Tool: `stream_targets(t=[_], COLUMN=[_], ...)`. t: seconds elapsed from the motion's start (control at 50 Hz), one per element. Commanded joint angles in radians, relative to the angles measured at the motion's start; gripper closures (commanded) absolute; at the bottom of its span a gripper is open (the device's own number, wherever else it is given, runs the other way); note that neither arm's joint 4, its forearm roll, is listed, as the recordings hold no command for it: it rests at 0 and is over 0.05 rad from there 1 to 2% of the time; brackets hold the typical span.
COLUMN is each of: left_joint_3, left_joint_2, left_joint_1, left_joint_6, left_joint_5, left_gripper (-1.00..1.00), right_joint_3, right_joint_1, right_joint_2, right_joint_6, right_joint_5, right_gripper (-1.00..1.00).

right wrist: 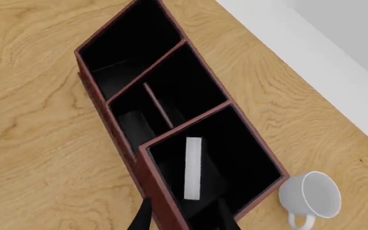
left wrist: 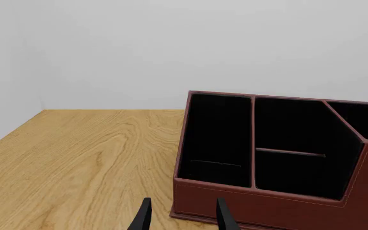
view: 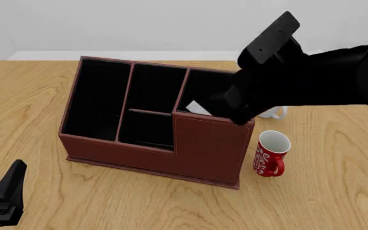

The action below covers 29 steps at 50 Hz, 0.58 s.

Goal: Pick up the book and place it in the right compartment of the caddy.

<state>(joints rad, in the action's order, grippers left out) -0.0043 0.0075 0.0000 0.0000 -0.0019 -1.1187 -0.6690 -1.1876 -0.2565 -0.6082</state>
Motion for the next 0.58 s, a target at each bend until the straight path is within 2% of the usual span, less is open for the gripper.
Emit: stream_targets(t=[0.02, 0.08, 0.1, 0.16, 0.18, 0.2, 0.22, 0.24, 0.26, 0.3, 0.32, 0.38, 0.44, 0.46, 0.5, 0.52, 0.58], left_joint_3=[0.000, 0.000, 0.000, 0.000, 0.000, 0.000, 0.000, 0.000, 0.000, 0.000, 0.000, 0.000, 0.000, 0.000, 0.000, 0.000, 0.000], left_joint_2=[0.000, 0.000, 0.000, 0.000, 0.000, 0.000, 0.000, 0.000, 0.000, 0.000, 0.000, 0.000, 0.000, 0.000, 0.000, 0.000, 0.000], left_joint_1=[0.000, 0.000, 0.000, 0.000, 0.000, 0.000, 0.000, 0.000, 0.000, 0.000, 0.000, 0.000, 0.000, 0.000, 0.000, 0.000, 0.000], left_joint_6=[0.000, 0.000, 0.000, 0.000, 0.000, 0.000, 0.000, 0.000, 0.000, 0.000, 0.000, 0.000, 0.000, 0.000, 0.000, 0.000, 0.000], left_joint_5=[0.000, 0.000, 0.000, 0.000, 0.000, 0.000, 0.000, 0.000, 0.000, 0.000, 0.000, 0.000, 0.000, 0.000, 0.000, 0.000, 0.000], left_gripper=[-1.00, -1.00, -1.00, -1.00, -1.00, -1.00, -1.00, -1.00, -1.00, -1.00, -1.00, -1.00, -1.00, -1.00, -1.00, -1.00, -1.00], right_joint_3=[0.157, 0.181, 0.191, 0.238, 0.272, 0.284, 0.308, 0.308, 0.348, 0.376, 0.407, 0.408, 0.520, 0.537, 0.566, 0.577, 0.611], right_joint_1=[-0.033, -0.023, -0.034, -0.029, -0.005, -0.005, -0.028, -0.028, -0.018, -0.033, -0.024, -0.024, -0.040, -0.069, -0.071, -0.078, -0.078], right_joint_2=[0.129, 0.161, 0.183, 0.239, 0.257, 0.276, 0.309, 0.309, 0.311, 0.376, 0.402, 0.402, 0.518, 0.541, 0.557, 0.608, 0.645], right_joint_6=[0.038, 0.041, 0.064, 0.072, 0.031, 0.023, 0.073, 0.073, 0.018, 0.072, 0.059, 0.059, 0.067, 0.067, 0.049, 0.080, 0.088], right_joint_5=[0.116, 0.130, 0.137, 0.166, 0.189, 0.204, 0.217, 0.217, 0.237, 0.273, 0.303, 0.303, 0.400, 0.410, 0.424, 0.431, 0.446], right_gripper=[-1.00, -1.00, -1.00, -1.00, -1.00, -1.00, -1.00, -1.00, -1.00, -1.00, -1.00, -1.00, -1.00, -1.00, -1.00, -1.00, -1.00])
